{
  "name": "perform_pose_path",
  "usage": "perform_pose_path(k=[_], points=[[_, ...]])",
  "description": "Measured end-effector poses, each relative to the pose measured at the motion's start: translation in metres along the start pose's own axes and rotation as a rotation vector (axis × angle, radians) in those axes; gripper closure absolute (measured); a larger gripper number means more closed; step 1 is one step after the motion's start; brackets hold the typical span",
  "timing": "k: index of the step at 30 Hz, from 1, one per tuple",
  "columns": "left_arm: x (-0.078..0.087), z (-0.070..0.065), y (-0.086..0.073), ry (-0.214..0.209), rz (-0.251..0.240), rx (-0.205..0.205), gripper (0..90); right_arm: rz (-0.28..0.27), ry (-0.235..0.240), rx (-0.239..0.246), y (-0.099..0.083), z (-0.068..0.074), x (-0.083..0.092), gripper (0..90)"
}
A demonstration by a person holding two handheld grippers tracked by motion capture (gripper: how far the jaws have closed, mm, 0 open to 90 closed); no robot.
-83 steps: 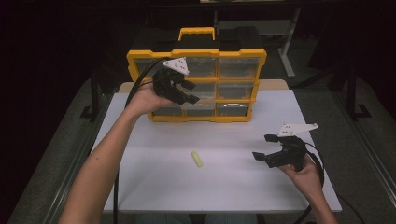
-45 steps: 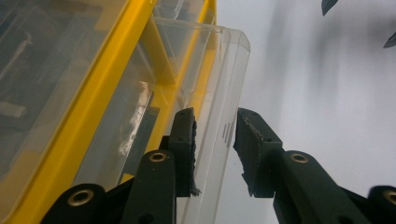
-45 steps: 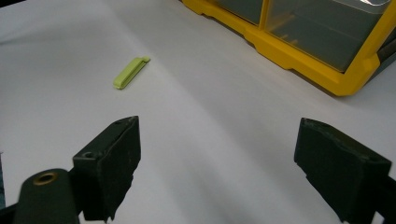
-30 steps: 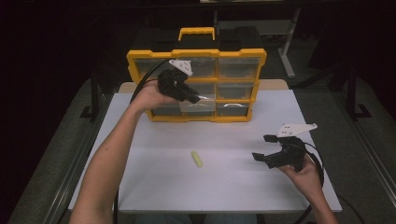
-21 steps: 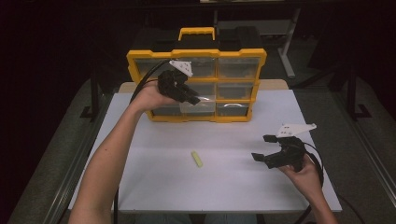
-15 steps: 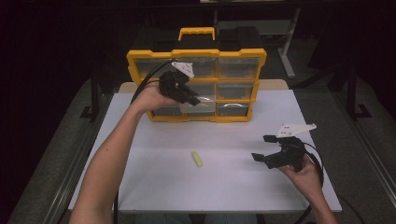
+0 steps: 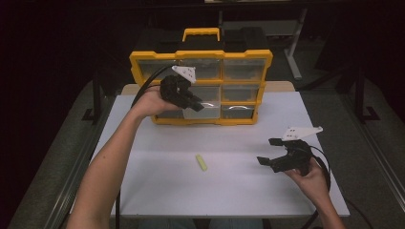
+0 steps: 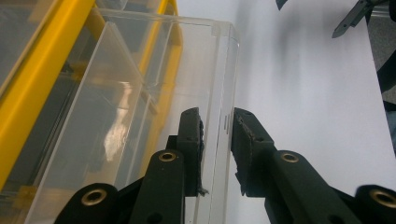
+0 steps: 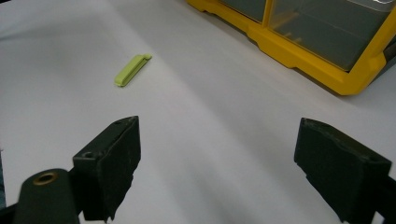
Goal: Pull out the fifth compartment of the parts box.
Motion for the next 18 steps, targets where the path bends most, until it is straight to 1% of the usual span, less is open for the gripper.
perform_pose_path(k=[3, 8, 11, 14, 18], points=[[0.0002, -0.0017, -0.001, -0.004, -0.002, -0.003, 73.7, 0.001, -0.001, 0.005, 0.0002, 0.0006, -0.0004, 13.7], [0.0005, -0.0046, -0.0007, -0.011, 0.004, -0.015, 74.0, 0.006, 0.001, -0.002, 0.0003, 0.0015, -0.0009, 13.7], [-0.0002, -0.0065, 0.0001, -0.014, 0.002, -0.014, 74.5, 0.006, 0.001, 0.003, 0.0003, 0.0015, -0.0012, 13.7], [-0.0003, -0.0077, -0.0003, -0.015, 0.012, -0.022, 74.8, 0.005, 0.001, 0.003, 0.0003, 0.0016, -0.001, 13.7], [0.0004, -0.0087, -0.0006, -0.016, 0.009, -0.019, 74.5, 0.006, 0.001, 0.008, 0.0001, 0.0015, -0.0013, 13.7]])
Point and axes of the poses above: each handheld gripper's, and its own axes: x roughly backward along the jaws, y roughly out of its top, z roughly to its left, the point moved 4 cm from there along -x, roughly forward along the jaws, and after that the axes turned 10 degrees about -y, right-handed, at the moved point
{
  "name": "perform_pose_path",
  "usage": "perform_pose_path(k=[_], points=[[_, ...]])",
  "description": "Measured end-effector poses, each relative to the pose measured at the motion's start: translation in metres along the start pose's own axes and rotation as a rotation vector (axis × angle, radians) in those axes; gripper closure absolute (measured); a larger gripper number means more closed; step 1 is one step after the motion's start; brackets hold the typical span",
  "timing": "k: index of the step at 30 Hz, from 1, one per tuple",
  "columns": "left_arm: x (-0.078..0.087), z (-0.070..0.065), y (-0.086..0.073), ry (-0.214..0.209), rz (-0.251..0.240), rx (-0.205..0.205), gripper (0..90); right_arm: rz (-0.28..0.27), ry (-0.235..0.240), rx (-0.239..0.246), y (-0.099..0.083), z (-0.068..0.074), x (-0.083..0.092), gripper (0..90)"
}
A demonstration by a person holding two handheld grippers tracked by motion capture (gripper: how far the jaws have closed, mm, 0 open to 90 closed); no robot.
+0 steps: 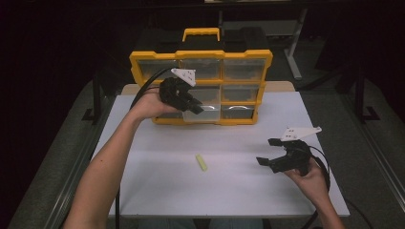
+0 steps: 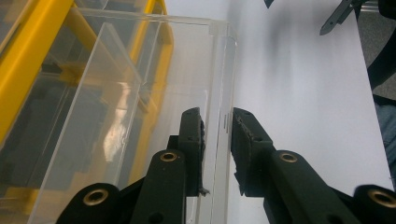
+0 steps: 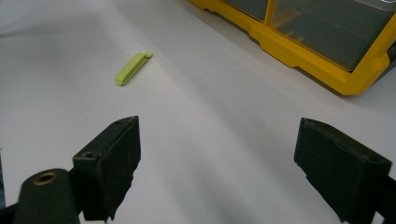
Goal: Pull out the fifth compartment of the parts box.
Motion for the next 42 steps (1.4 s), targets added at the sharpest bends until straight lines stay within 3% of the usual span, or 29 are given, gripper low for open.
perform_pose_path(k=[14, 21, 33, 42], points=[[-0.001, -0.002, -0.003, -0.002, -0.009, 0.006, 72.7, 0.007, -0.001, 0.002, 0.0, 0.001, -0.002, 13.7], [0.006, -0.007, -0.002, 0.013, -0.03, 0.012, 64.7, 0.015, 0.001, -0.004, 0.0, 0.001, -0.003, 13.6], [0.033, -0.019, -0.003, 0.042, -0.118, 0.018, 50.6, 0.026, 0.001, -0.013, 0.0, 0.002, -0.01, 13.7], [0.055, -0.033, -0.021, 0.089, -0.218, 0.061, 40.3, 0.044, 0.001, -0.018, -0.001, 0.003, -0.015, 13.6]])
Point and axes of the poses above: each handheld gripper's, and its own axes: x roughly backward along the jaws, y roughly out of its top, z roughly to its left, the point moved 4 cm from there along -x, roughly forward along the jaws, and after that the axes turned 10 degrees about -y, right-handed, at the moved point
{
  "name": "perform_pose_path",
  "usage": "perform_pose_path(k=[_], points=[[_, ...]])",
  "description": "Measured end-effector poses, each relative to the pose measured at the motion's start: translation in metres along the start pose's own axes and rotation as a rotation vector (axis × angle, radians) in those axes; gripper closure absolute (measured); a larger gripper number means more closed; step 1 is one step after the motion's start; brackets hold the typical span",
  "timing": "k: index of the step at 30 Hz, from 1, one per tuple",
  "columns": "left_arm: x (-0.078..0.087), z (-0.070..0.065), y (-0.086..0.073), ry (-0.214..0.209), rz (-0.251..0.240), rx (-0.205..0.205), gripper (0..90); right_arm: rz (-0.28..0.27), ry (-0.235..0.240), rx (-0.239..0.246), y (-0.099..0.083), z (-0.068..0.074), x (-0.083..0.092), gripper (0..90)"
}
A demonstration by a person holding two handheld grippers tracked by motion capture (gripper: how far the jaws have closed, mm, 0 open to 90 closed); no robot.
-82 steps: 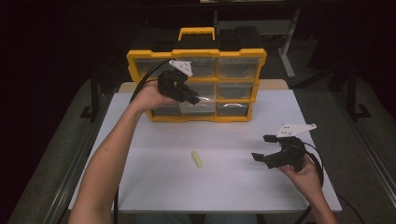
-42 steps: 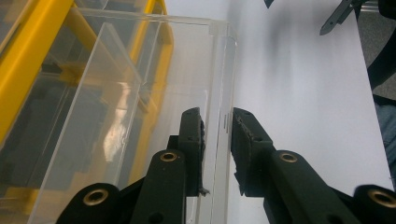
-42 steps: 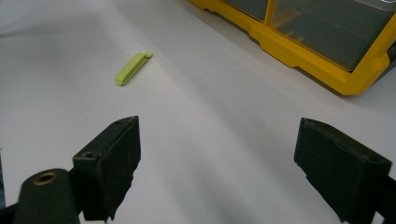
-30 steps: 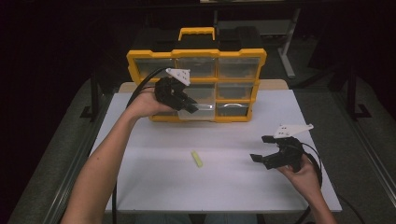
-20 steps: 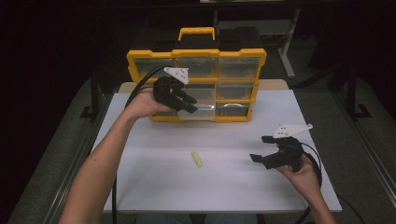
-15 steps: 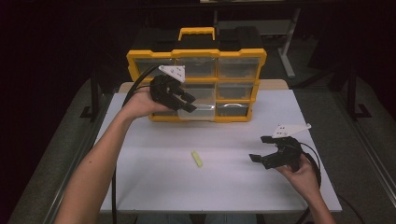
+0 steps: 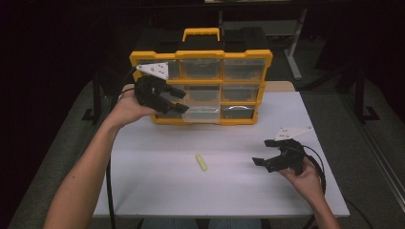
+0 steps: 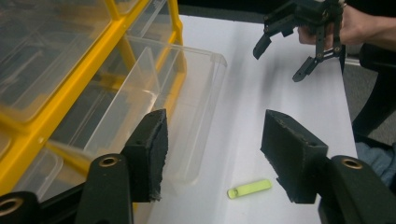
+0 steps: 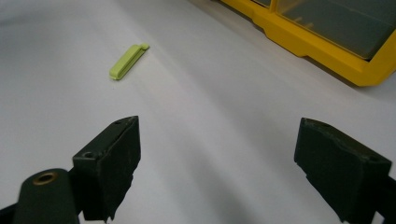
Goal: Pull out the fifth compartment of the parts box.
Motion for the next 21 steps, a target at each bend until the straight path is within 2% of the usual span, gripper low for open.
perform_pose_path(k=[10, 12, 16, 21], points=[[0.024, -0.016, -0.022, 0.071, -0.051, 0.047, 30.7, -0.008, -0.013, -0.024, -0.001, -0.005, 0.003, 13.6], [0.025, -0.019, -0.024, 0.078, -0.052, 0.047, 29.8, -0.008, -0.014, -0.022, -0.002, -0.006, 0.003, 13.6], [0.03, -0.033, -0.033, 0.117, -0.064, 0.05, 28.6, -0.006, -0.016, -0.021, -0.002, -0.006, 0.003, 13.6], [0.033, -0.043, -0.043, 0.137, -0.075, 0.061, 28.0, -0.001, -0.016, -0.019, -0.002, -0.006, 0.003, 13.6]])
Point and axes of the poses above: each handheld gripper's, and its own axes: x roughly backward along the jaws, y roughly out of its top, z roughly to its left, the point moved 4 cm from there along -x, roughly forward along the jaws, and after that the axes turned 10 degrees about -y, right-handed, at the moved point
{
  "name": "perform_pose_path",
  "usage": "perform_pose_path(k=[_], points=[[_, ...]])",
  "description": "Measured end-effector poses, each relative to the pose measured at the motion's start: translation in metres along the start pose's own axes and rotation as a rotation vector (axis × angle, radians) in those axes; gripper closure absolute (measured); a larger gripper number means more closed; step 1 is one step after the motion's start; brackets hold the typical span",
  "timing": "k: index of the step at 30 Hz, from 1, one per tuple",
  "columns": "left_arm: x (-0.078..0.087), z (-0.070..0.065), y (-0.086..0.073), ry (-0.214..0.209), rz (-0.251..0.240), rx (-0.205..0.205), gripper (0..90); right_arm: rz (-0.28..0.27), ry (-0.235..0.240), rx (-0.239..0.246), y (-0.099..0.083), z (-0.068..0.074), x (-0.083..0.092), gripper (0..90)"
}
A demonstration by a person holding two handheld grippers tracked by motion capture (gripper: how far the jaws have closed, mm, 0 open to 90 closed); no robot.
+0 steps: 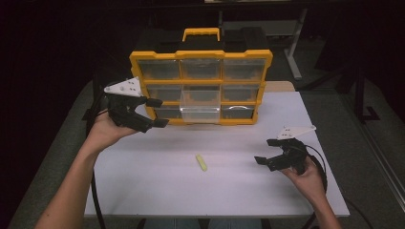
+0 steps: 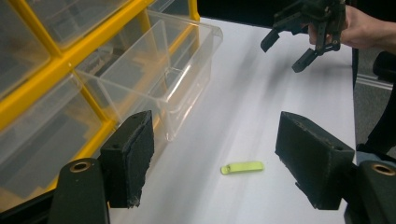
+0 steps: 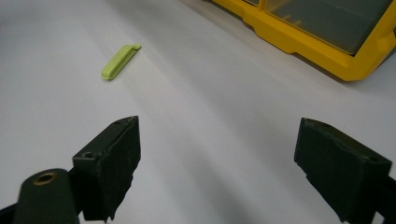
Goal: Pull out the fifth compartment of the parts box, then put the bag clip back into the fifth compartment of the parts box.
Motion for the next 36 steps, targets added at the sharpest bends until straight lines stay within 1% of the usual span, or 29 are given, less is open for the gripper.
perform_pose_path(k=[3, 4, 6, 8, 11, 13, 16, 19, 20, 21, 23, 25, 29, 30, 31, 33, 35, 36], points=[[0.002, -0.003, -0.007, 0.014, 0.002, 0.007, 27.1, -0.001, 0.002, 0.005, 0.0, 0.0, 0.0, 13.6], [0.003, -0.004, -0.01, 0.016, 0.002, 0.01, 26.7, 0.002, 0.004, 0.001, -0.001, 0.0, 0.0, 13.6], [0.005, -0.007, -0.015, 0.026, -0.01, 0.017, 26.4, 0.004, 0.001, 0.0, -0.002, -0.002, -0.002, 13.6], [0.006, -0.009, -0.021, 0.038, -0.017, 0.024, 25.8, 0.01, 0.002, -0.018, -0.003, -0.003, -0.001, 13.6], [0.006, -0.012, -0.03, 0.053, -0.03, 0.041, 25.1, 0.01, 0.004, -0.014, -0.004, -0.003, -0.002, 13.6], [0.006, -0.014, -0.035, 0.063, -0.033, 0.049, 23.9, 0.019, 0.004, -0.019, -0.004, -0.002, -0.002, 13.6], [0.003, -0.016, -0.043, 0.073, -0.015, 0.059, 23.1, 0.026, 0.004, -0.019, -0.005, -0.001, -0.003, 13.6], [0.002, -0.017, -0.049, 0.08, -0.012, 0.058, 23.0, 0.023, 0.007, -0.013, -0.005, -0.002, -0.004, 13.6], [0.002, -0.017, -0.049, 0.08, -0.012, 0.058, 22.9, 0.023, 0.007, -0.013, -0.005, -0.002, -0.004, 13.6], [0.001, -0.019, -0.053, 0.086, -0.018, 0.067, 22.5, 0.021, 0.01, -0.018, -0.006, -0.002, -0.004, 13.6], [0.0, -0.021, -0.058, 0.088, -0.03, 0.072, 22.4, 0.03, 0.013, -0.028, -0.007, -0.001, -0.005, 13.6], [-0.001, -0.022, -0.063, 0.093, -0.027, 0.08, 22.2, 0.029, 0.018, -0.03, -0.007, -0.001, -0.006, 13.6], [-0.003, -0.024, -0.073, 0.109, -0.033, 0.096, 21.4, 0.027, 0.016, -0.007, -0.007, -0.001, -0.008, 13.6], [-0.004, -0.025, -0.076, 0.11, -0.031, 0.099, 21.3, 0.03, 0.019, -0.006, -0.007, 0.0, -0.009, 13.6], [-0.004, -0.025, -0.079, 0.112, -0.034, 0.102, 21.1, 0.042, 0.022, -0.016, -0.007, 0.001, -0.009, 13.6], [-0.004, -0.027, -0.085, 0.111, -0.047, 0.115, 21.3, 0.046, 0.03, -0.007, -0.007, 0.003, -0.009, 13.6], [-0.005, -0.027, -0.091, 0.124, -0.039, 0.126, 21.4, 0.046, 0.034, 0.005, -0.007, 0.005, -0.009, 13.6], [-0.004, -0.028, -0.094, 0.129, -0.04, 0.131, 21.3, 0.051, 0.035, 0.004, -0.007, 0.006, -0.009, 13.6]])
Point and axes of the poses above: each handheld gripper's, and its own axes: x roughly backward along the jaws, y roughly out of its top, z roughly to its left, the point moved 4 cm from there along -x, roughly forward along the jaws, and after that the axes turned 10 degrees about -y, right-handed, at the moved point
